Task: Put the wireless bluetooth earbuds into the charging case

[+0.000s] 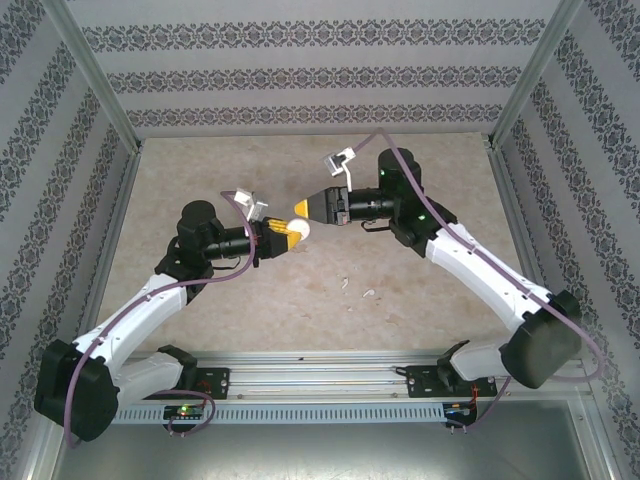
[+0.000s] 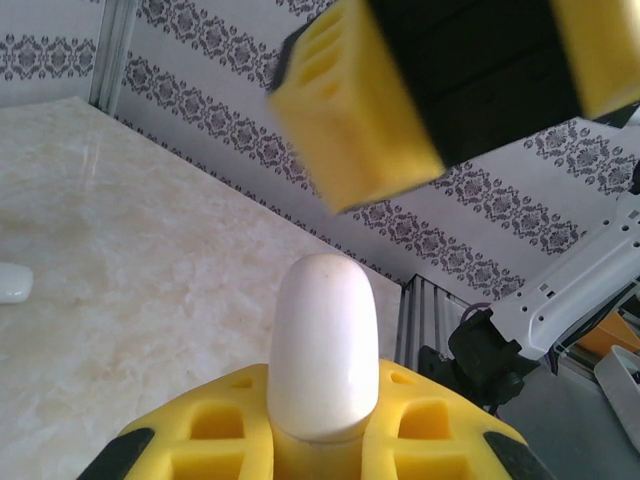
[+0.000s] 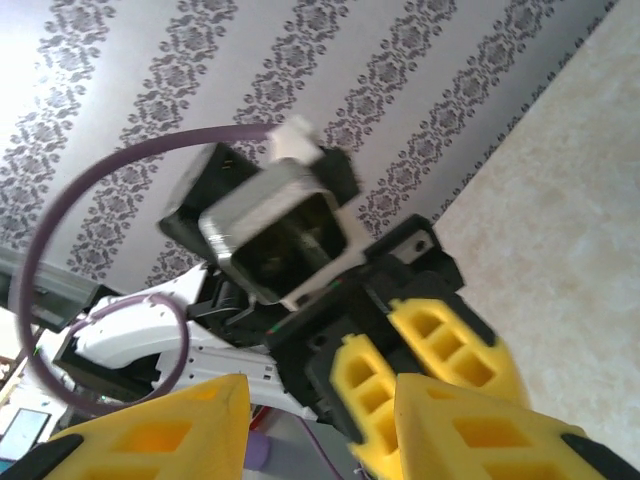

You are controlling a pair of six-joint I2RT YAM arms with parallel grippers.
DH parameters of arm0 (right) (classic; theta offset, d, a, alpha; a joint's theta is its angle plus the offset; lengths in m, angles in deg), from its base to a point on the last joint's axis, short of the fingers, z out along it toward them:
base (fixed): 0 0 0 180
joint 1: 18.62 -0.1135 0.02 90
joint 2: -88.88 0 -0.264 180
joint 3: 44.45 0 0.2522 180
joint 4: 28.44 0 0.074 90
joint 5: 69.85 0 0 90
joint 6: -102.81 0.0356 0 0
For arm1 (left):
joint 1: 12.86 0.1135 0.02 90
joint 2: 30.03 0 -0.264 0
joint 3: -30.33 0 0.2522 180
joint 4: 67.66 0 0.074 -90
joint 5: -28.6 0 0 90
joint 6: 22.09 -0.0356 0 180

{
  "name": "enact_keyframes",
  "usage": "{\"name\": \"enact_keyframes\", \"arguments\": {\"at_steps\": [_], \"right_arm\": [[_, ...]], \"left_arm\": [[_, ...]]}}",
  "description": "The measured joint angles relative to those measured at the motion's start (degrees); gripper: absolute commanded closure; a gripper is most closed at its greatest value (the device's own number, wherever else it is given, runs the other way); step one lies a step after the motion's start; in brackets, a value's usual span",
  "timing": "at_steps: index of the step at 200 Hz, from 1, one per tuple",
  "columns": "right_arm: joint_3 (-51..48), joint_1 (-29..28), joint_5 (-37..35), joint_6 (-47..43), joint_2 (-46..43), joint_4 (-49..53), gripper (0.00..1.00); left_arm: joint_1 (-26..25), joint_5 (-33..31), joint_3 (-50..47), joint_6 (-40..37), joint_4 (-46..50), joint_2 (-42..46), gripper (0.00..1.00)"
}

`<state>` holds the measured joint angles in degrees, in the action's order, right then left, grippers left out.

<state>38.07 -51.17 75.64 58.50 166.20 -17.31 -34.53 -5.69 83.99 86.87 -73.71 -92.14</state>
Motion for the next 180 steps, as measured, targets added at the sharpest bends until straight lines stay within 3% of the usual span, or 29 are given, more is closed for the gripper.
{"name": "enact_keyframes", "arguments": {"at_steps": [36, 95, 118, 180], "right_arm": [[-0.8, 2.4, -3.0, -4.2, -5.5, 2.1, 0.47], [-12.5, 3.5, -8.3, -2.4, -8.2, -3.7, 0.42], [-13.3, 2.3, -8.9, -0.9, -6.3, -5.7, 0.43], [-13.2, 0.0, -8.0, 0.7, -2.5, -9.8, 0.57]], "left_arm": [[0.0, 0.0, 0.2, 0.4, 0.3, 0.0, 0.87], [0.0, 0.7, 0.4, 6.3, -2.6, -2.0, 0.87], [0.0, 1.6, 0.5, 9.3, -5.2, -3.3, 0.86], [0.0, 3.2, 0.6, 15.2, -10.3, -4.9, 0.85]]}}
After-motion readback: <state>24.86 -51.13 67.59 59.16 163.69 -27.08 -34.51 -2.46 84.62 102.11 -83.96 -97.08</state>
